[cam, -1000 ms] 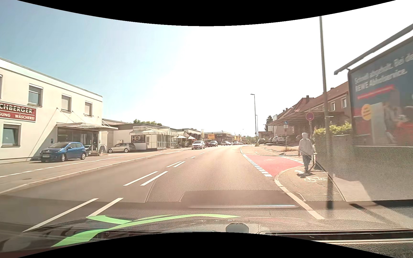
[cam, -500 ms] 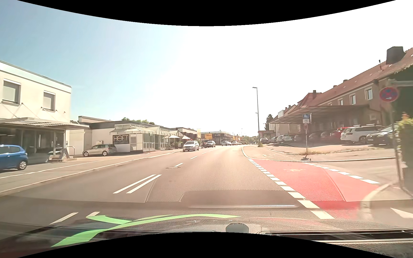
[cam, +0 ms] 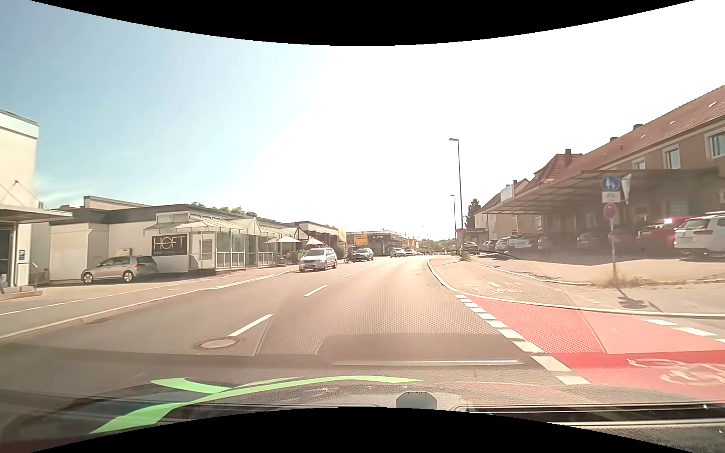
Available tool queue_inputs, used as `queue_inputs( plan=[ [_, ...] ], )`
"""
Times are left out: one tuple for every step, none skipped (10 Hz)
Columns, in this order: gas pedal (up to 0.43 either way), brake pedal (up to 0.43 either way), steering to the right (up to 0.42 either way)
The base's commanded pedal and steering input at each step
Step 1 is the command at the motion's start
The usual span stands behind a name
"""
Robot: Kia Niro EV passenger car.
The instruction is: Follow the waypoints while adhering to traffic rules and regulations
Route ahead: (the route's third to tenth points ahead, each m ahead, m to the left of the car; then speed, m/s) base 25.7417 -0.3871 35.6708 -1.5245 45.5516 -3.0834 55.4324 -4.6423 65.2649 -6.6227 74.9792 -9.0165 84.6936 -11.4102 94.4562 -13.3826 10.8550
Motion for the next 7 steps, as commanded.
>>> queue_inputs(
  plan=[
    [0.150, 0.000, 0.011],
    [0.150, 0.000, 0.012],
    [0.150, 0.000, 0.012],
    [0.150, 0.000, 0.012],
    [0.150, 0.000, 0.015],
    [0.150, 0.000, 0.016],
    [0.150, 0.000, 0.017]
  ],
)
